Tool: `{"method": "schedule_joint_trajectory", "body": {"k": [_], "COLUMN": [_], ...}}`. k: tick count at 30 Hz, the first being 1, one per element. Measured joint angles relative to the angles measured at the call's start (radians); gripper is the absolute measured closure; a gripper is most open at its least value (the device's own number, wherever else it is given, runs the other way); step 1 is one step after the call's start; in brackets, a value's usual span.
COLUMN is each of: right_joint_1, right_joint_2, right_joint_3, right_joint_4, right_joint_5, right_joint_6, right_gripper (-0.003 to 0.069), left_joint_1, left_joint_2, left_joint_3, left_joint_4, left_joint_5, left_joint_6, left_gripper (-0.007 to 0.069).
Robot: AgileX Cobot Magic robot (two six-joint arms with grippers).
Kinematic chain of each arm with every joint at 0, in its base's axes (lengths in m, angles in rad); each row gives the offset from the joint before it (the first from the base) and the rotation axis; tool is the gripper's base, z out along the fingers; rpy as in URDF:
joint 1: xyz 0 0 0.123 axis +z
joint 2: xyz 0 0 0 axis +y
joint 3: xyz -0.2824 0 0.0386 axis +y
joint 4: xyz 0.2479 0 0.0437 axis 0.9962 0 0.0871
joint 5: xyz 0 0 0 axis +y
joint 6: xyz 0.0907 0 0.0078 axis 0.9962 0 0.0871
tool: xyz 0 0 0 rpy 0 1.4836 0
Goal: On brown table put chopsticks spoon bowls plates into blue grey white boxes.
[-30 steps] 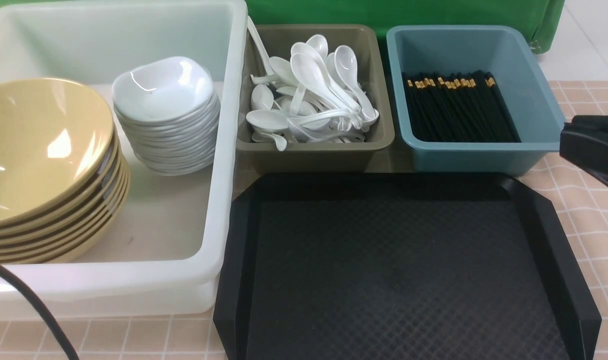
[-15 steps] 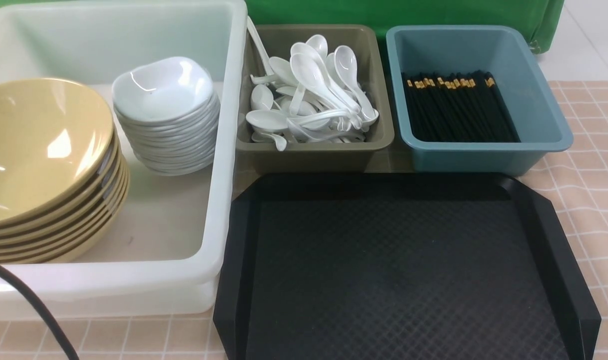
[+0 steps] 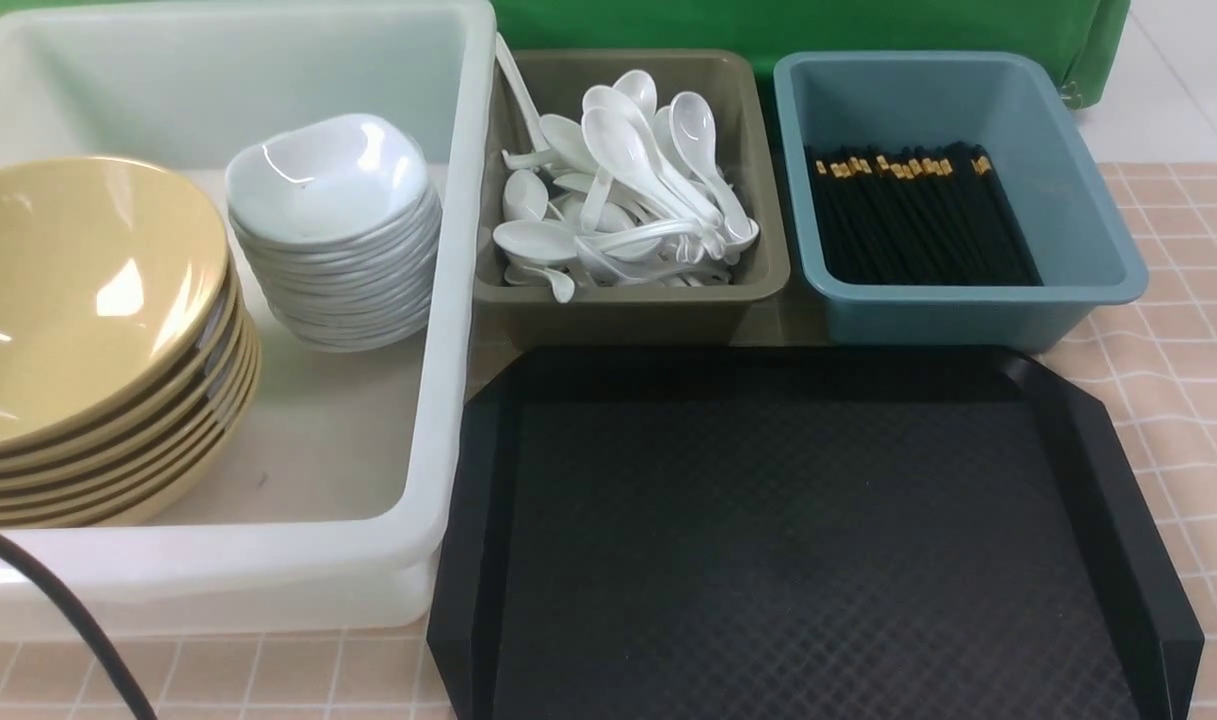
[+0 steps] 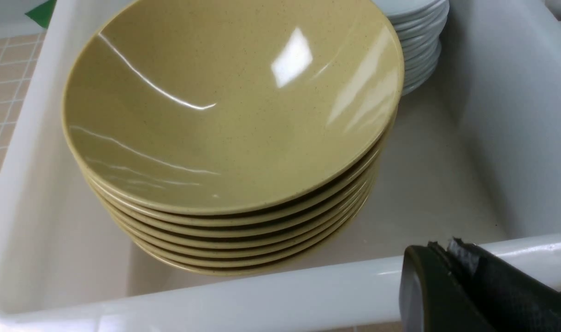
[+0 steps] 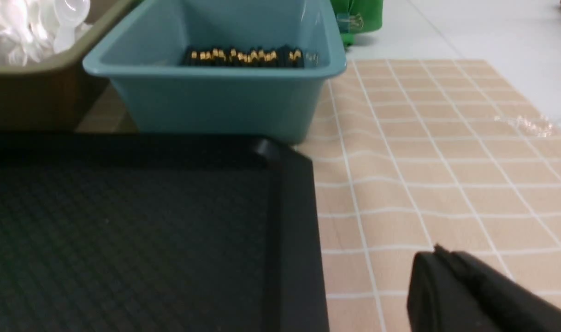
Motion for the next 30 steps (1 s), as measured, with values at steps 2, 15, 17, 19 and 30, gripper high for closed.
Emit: {"method": "schedule_joint_trajectory", "body": {"k": [2, 15, 17, 19, 30], "right_joint_1": [0.000, 0.000, 0.000, 0.000, 0.000], "right_joint_2": [0.000, 0.000, 0.000, 0.000, 0.000], "right_joint_3": [0.000, 0.000, 0.000, 0.000, 0.000], "right_joint_4": [-0.001, -0.001, -0.001, -0.001, 0.000], "right_joint_5": [0.004, 0.007, 0.007, 0.007, 0.007], "right_joint_6": [0.000, 0.000, 0.000, 0.000, 0.000], "right_gripper": [0.0623, 0.0622, 0.0622, 0.0622, 0.0620], "left_joint_1": [0.000, 0.000, 0.000, 0.000, -0.042], "left_joint_2": [-0.001, -0.001, -0.001, -0.001, -0.033], "left_joint_3": [0.000, 0.000, 0.000, 0.000, 0.027], "left_joint_4": [0.000, 0.000, 0.000, 0.000, 0.015], "left_joint_5": [0.003, 0.003, 0.003, 0.003, -0.008], "left_joint_6": [0.000, 0.000, 0.000, 0.000, 0.000], "left_gripper": [0.0623, 0.0623, 0.0623, 0.0623, 0.0623]}}
